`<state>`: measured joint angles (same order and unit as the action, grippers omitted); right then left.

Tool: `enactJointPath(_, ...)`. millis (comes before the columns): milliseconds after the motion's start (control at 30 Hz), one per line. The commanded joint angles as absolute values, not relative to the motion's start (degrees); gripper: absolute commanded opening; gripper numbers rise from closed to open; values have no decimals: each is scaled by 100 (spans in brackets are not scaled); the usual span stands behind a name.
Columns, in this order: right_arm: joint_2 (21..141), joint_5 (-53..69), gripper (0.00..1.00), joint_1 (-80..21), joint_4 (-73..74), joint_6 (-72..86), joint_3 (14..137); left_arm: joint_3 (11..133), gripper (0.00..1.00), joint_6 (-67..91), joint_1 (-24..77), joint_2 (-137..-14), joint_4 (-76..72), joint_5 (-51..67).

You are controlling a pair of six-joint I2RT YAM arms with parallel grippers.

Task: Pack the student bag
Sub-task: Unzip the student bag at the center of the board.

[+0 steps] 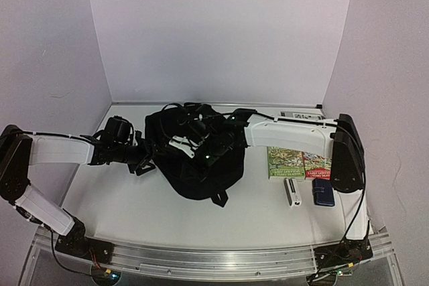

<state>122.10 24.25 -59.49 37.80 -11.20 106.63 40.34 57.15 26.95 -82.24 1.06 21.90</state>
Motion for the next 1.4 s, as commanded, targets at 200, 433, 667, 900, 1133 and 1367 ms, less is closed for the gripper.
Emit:
enactJointPath(200,12449,2540,0,-6139,3746,-898,11234,3568,69,6360,3041,-7536,49,1783)
enactJointPath(433,12350,2445,0,-6162,3760,-993,11115,3546,42,6457,3050,-7820,-192,1823)
enactJointPath(667,11883,2082,0,-6154,3776,-1313,10408,3699,5,6323,2989,-7495,566,1435)
enactJointPath(900,11310,1806,0,-6064,3775,-1498,9476,3521,0,6159,2341,-7039,976,1593)
enactJointPath(1133,10857,1797,0,-5696,3798,-1508,8808,3547,0,5791,1624,-6995,1303,1854)
enactJointPath(1367,10568,1863,0,-5396,3862,-1562,8330,3821,0,5335,1006,-7214,1448,2187)
